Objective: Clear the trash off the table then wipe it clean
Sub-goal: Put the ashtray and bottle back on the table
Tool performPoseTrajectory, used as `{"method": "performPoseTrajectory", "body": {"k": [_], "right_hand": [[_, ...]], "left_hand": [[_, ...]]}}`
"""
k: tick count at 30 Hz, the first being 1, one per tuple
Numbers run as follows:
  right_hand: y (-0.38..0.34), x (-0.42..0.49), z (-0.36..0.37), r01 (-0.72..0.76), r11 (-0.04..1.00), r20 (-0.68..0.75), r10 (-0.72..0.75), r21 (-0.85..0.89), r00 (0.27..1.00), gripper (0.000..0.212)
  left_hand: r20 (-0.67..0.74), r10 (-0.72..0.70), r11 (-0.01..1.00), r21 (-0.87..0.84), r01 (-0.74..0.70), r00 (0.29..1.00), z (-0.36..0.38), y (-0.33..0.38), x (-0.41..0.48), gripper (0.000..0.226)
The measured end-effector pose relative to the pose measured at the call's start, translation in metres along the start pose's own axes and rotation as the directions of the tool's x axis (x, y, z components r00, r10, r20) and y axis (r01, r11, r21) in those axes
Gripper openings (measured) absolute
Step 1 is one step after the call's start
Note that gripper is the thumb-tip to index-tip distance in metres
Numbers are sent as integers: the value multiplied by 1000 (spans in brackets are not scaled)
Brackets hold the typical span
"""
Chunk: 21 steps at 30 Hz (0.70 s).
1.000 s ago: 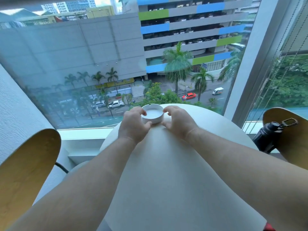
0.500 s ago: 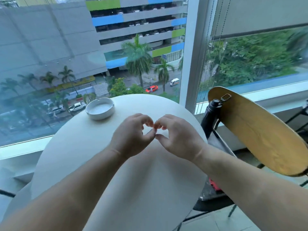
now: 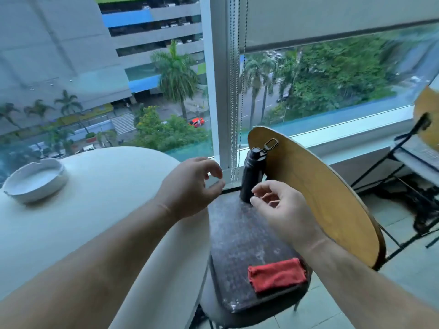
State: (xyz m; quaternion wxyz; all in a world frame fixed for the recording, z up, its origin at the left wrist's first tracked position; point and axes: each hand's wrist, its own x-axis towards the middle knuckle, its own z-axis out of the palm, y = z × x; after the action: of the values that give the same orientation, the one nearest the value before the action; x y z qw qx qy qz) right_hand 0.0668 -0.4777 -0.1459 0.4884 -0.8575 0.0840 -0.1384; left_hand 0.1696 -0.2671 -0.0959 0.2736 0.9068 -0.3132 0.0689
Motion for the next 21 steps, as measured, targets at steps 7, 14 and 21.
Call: {"method": "performPoseTrajectory", "body": {"k": [7, 14, 21], "right_hand": [[38, 59, 20, -259, 960, -64, 266, 107, 962, 9], [91, 137, 50, -463, 885, -124, 465, 51, 876, 67], [130, 176, 66, -491, 871, -23, 490, -9, 871, 91]], "left_hand": [[71, -155, 983, 112, 147, 985, 18, -19, 58, 12], [120, -319, 925, 258, 281, 940, 28, -32, 73, 30], [106, -346, 908, 287, 305, 932, 31, -34, 75, 30]]}}
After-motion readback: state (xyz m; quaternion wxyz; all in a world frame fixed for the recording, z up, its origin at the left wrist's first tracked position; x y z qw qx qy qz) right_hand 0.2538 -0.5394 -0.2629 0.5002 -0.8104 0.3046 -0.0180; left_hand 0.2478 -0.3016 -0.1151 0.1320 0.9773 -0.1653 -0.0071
